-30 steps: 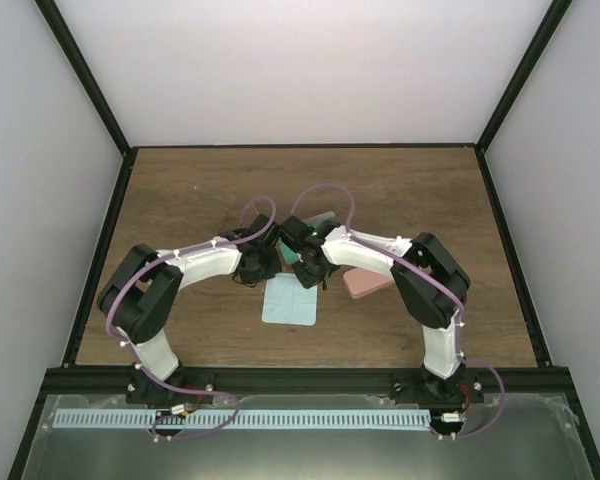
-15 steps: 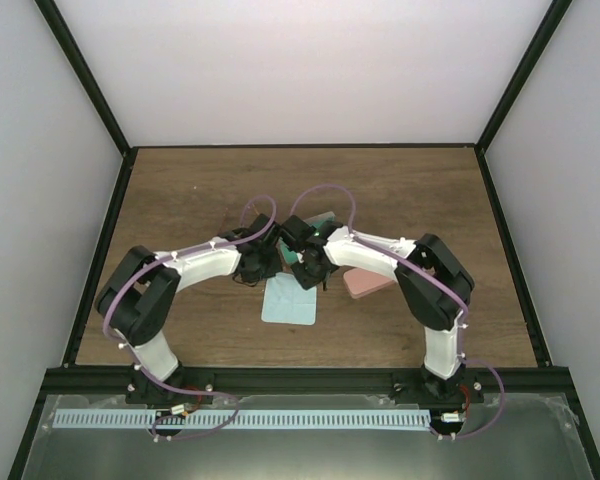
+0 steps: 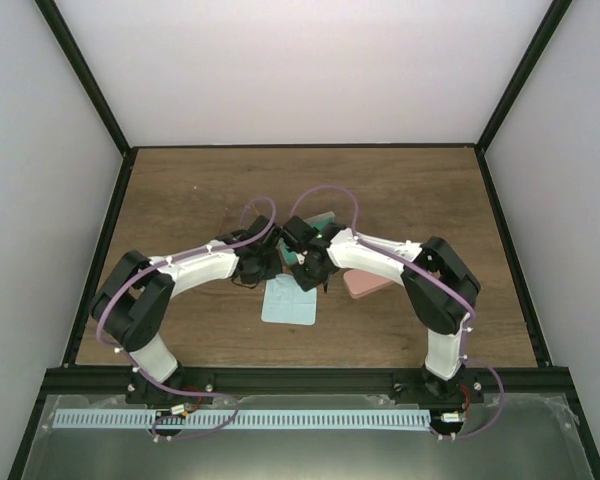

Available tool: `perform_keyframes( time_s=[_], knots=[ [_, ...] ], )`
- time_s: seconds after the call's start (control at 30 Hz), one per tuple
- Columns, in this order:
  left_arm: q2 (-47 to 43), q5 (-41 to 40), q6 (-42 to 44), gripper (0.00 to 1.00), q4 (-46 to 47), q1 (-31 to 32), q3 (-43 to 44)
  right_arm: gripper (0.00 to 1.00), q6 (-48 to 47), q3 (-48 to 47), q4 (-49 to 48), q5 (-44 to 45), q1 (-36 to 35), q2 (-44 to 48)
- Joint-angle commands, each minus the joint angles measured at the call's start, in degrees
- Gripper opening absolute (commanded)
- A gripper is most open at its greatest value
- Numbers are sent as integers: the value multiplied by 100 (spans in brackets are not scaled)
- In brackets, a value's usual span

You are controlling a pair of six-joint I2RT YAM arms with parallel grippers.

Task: Organize the sunglasses
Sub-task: Fold the glasses cleaning cloth at the center of the board.

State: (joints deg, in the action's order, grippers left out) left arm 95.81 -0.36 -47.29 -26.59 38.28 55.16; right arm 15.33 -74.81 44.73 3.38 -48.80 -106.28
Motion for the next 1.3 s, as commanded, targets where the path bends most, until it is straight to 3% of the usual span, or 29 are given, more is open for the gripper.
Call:
perform_keyframes(
  time_s=[0.0, 1.27],
  knots=[
    [-84, -116, 79, 4, -425, 319, -264, 1, 59, -154, -537, -68, 52, 327],
    [-682, -142, 6, 4, -579, 318, -451, 1, 359, 475, -640, -199, -297, 571]
  ],
)
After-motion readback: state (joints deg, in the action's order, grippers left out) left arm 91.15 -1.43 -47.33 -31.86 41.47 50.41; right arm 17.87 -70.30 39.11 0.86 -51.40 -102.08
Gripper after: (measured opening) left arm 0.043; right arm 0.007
